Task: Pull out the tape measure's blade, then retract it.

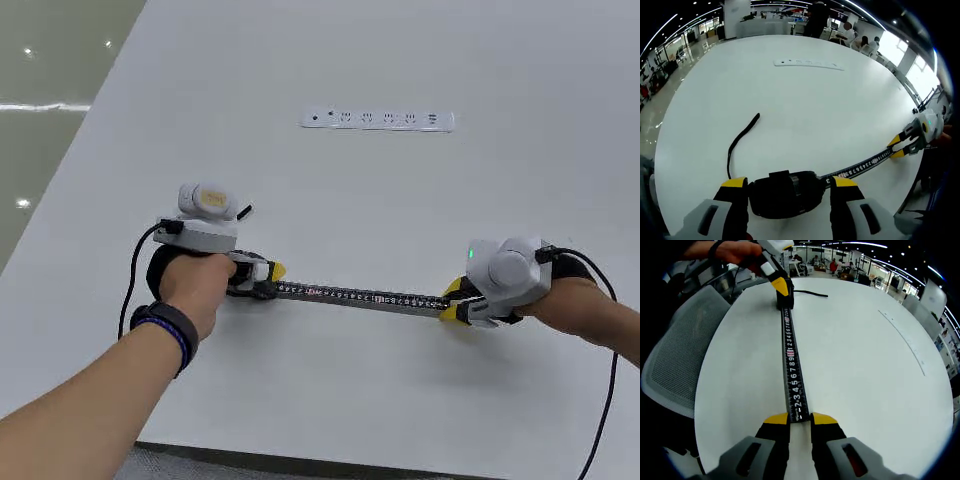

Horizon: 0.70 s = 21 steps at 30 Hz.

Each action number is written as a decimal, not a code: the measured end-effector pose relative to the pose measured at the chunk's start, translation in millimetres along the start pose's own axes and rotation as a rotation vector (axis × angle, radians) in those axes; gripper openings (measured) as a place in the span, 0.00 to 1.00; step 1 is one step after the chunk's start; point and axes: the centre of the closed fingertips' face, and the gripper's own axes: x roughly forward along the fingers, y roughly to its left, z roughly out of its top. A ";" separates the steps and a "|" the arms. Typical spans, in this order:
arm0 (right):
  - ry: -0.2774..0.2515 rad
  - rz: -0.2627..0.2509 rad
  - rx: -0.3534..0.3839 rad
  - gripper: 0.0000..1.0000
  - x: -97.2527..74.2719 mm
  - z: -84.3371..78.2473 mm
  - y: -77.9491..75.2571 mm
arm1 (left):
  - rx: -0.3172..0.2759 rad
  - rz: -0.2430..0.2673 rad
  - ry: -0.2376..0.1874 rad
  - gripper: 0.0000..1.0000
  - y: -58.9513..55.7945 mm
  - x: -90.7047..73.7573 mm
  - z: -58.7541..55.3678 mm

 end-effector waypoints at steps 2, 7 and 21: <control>0.000 -0.002 -0.002 0.14 0.0 0.5 0.3 | 0.004 0.018 0.006 0.61 3.2 -2.7 -1.7; -0.001 -0.003 0.002 0.14 0.4 0.8 0.3 | -0.014 0.033 0.011 0.59 4.4 -1.5 -1.4; -0.002 -0.004 -0.021 0.14 0.8 -0.9 -1.4 | 0.027 0.102 0.052 0.57 3.7 -4.0 -5.0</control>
